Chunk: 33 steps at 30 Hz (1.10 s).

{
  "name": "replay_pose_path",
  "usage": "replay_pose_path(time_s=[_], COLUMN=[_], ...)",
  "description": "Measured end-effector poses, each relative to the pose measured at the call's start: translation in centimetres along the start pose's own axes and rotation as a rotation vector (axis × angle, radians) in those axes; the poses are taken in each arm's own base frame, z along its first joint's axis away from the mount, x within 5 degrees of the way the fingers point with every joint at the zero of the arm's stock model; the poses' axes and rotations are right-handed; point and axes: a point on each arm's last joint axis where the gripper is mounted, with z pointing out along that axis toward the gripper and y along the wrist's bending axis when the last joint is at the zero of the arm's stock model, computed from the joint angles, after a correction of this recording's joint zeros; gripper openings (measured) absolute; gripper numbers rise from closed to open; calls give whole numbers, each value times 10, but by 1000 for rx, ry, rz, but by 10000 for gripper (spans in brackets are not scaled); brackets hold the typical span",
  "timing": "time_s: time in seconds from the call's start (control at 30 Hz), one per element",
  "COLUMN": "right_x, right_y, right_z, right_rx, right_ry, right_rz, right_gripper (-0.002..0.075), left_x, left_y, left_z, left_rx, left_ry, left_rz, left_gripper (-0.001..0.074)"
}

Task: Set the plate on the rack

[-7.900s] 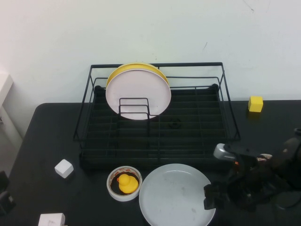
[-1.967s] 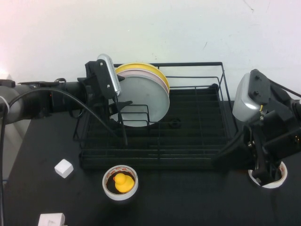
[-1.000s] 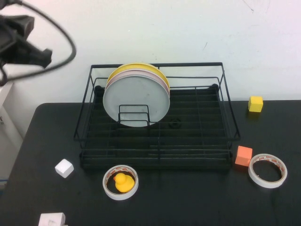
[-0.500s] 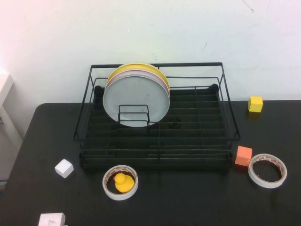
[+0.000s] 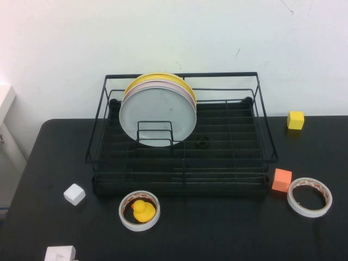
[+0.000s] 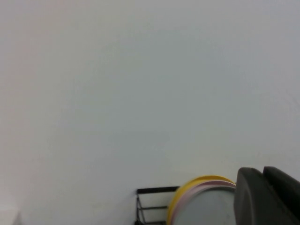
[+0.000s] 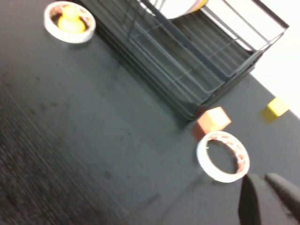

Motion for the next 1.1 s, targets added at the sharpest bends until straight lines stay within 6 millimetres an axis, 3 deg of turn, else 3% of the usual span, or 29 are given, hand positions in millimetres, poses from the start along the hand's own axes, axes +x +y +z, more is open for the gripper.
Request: replay_pose_path(time_s=[0.17, 0.3, 1.1], right_x=[2, 1, 1], right_y=[3, 4, 4], right_z=[2, 2, 2], right_rx=[-24, -37, -37], right_ry=[5, -1, -1], right_rz=[21, 32, 32], right_gripper=[-2, -2, -2], left_x=[28, 37, 38], left_y=[-5, -6, -7], left_z=[-16, -21, -21], left_rx=[71, 88, 99], left_ry=[-16, -25, -23], left_rz=[-15, -14, -16], left_gripper=[0, 0, 0])
